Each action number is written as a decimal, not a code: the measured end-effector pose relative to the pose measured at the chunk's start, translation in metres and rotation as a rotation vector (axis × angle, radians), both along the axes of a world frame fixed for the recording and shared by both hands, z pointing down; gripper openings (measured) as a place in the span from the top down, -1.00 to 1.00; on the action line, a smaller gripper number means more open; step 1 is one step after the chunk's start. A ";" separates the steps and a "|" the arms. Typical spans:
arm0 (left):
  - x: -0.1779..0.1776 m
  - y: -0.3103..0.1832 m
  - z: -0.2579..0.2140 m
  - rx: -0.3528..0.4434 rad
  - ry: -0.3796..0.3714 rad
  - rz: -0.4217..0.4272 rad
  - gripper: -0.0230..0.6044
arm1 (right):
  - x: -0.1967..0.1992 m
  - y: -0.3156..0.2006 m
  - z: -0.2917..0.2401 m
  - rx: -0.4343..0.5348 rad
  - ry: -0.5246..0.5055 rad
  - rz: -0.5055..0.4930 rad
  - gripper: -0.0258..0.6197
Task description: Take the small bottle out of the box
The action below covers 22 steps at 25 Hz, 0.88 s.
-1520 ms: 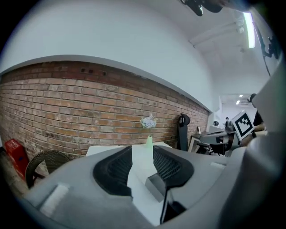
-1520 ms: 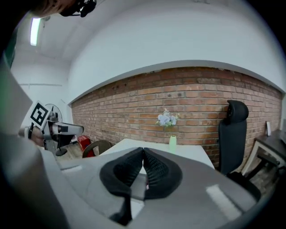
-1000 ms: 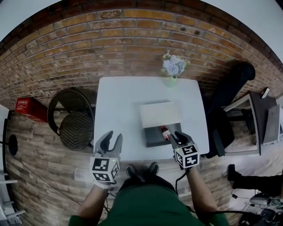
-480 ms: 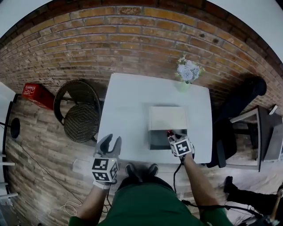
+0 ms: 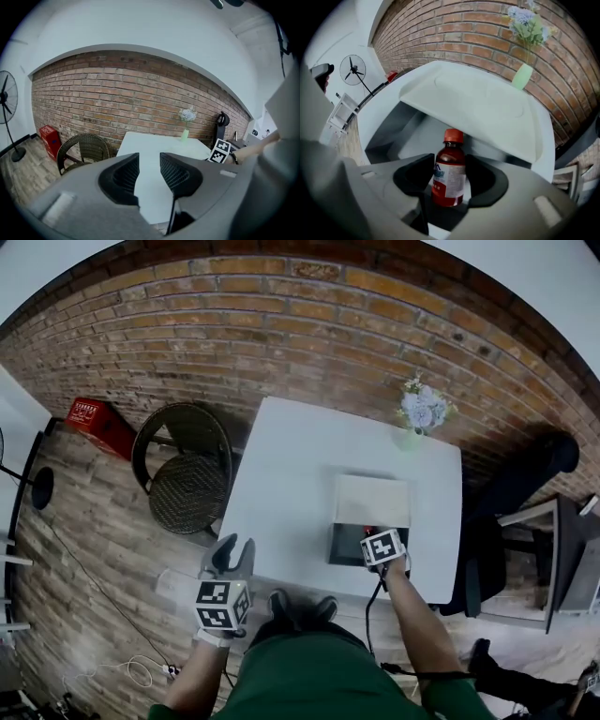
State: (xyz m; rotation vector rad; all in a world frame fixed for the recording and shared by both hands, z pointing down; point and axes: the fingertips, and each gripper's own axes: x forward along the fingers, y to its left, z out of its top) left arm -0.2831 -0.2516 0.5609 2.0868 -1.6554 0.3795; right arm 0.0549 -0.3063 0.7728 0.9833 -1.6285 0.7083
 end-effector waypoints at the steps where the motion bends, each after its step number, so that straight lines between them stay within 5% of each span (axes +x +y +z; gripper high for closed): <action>1: -0.002 0.003 0.001 -0.004 -0.002 -0.007 0.47 | 0.001 0.002 0.000 -0.008 0.028 -0.015 0.25; 5: -0.006 0.011 0.003 -0.010 -0.003 -0.020 0.47 | 0.007 0.013 -0.002 -0.055 0.132 -0.106 0.25; 11: 0.008 0.014 -0.002 -0.001 -0.006 0.006 0.48 | -0.023 0.024 -0.007 -0.007 0.085 -0.371 0.27; 17: 0.026 0.009 -0.006 0.008 -0.011 0.050 0.48 | -0.030 0.028 -0.039 0.109 0.026 -0.362 0.27; 22: 0.050 0.002 -0.010 0.020 -0.012 0.109 0.48 | -0.032 0.036 -0.074 0.179 -0.118 -0.280 0.27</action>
